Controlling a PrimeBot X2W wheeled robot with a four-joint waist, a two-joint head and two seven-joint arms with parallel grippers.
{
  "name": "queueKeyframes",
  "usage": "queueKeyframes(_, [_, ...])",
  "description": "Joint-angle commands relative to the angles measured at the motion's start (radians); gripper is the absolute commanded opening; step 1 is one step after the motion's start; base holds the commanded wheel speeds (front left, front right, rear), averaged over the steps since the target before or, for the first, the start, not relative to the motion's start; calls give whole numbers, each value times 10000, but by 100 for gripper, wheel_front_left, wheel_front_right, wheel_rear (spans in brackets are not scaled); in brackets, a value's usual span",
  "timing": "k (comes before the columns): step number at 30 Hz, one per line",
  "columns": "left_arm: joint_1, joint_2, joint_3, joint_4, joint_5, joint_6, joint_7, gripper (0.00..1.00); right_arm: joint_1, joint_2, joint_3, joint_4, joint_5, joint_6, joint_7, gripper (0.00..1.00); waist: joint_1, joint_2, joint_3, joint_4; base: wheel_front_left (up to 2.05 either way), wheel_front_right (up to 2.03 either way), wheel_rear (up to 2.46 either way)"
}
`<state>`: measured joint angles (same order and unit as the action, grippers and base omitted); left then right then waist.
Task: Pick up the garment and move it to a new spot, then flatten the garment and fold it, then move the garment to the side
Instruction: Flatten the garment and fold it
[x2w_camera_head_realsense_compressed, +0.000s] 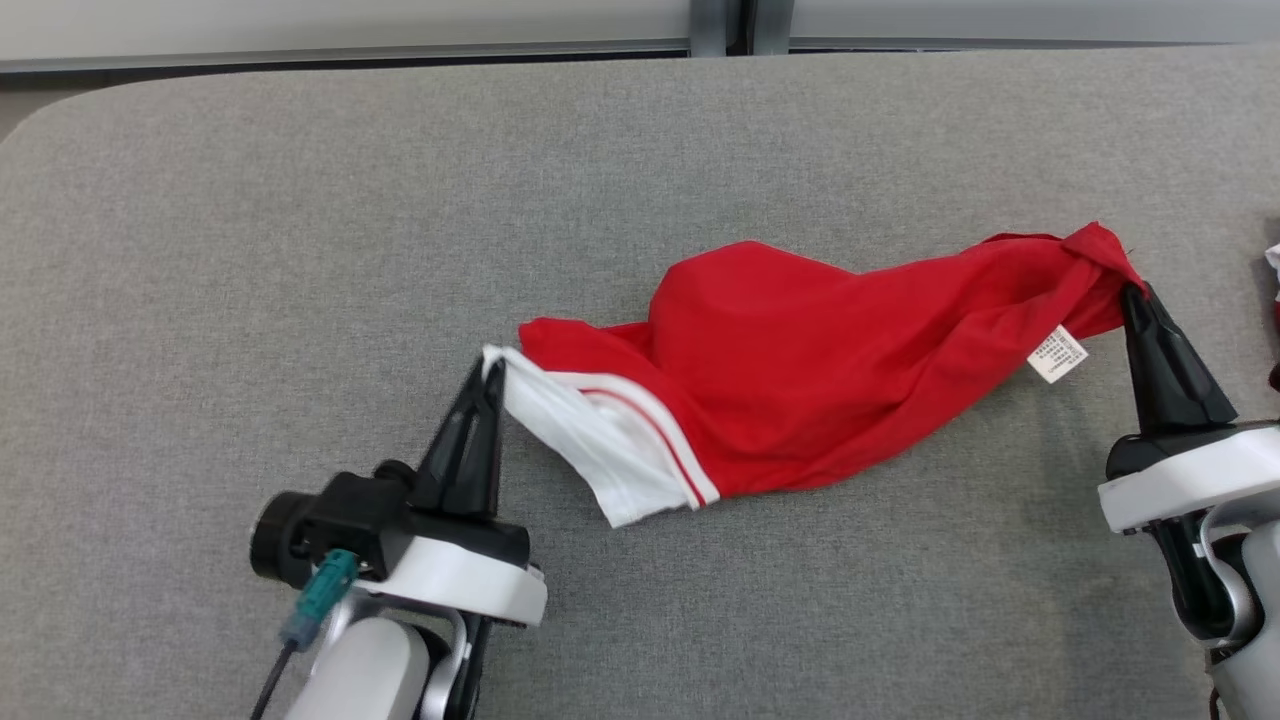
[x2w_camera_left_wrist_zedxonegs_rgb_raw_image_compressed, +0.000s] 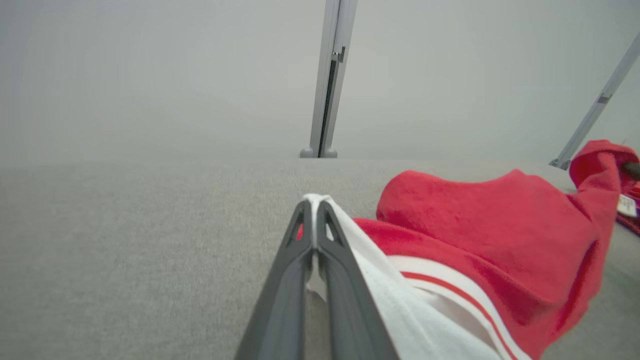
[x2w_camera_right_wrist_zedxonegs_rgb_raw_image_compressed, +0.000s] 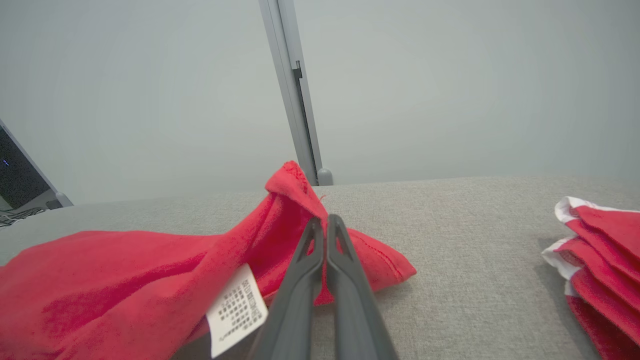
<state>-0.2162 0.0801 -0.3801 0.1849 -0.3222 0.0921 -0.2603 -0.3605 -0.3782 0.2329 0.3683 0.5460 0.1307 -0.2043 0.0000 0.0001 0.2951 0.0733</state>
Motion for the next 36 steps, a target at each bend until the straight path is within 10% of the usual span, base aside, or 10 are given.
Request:
queueKeyframes(1, [-223, 153, 321, -811, 241, 109, -45, 0, 162, -150, -186, -345, -22, 0, -54, 0, 0, -1, -184, -115, 0, 0, 0])
queueKeyframes(20, [-3430, 1108, 2078, -4703, 1063, 72, 225, 0, -218, -796, -2772, -4623, -756, 0, 928, 0, 0, -1, -1391, -525, 0, 0, 0])
queueKeyframes(36, [-6436, 1098, 2000, -2085, 146, -688, 1300, 0, -1805, -997, -2771, -4628, -198, 0, 1956, 0, 0, -1, -960, -472, 0, 0, 0])
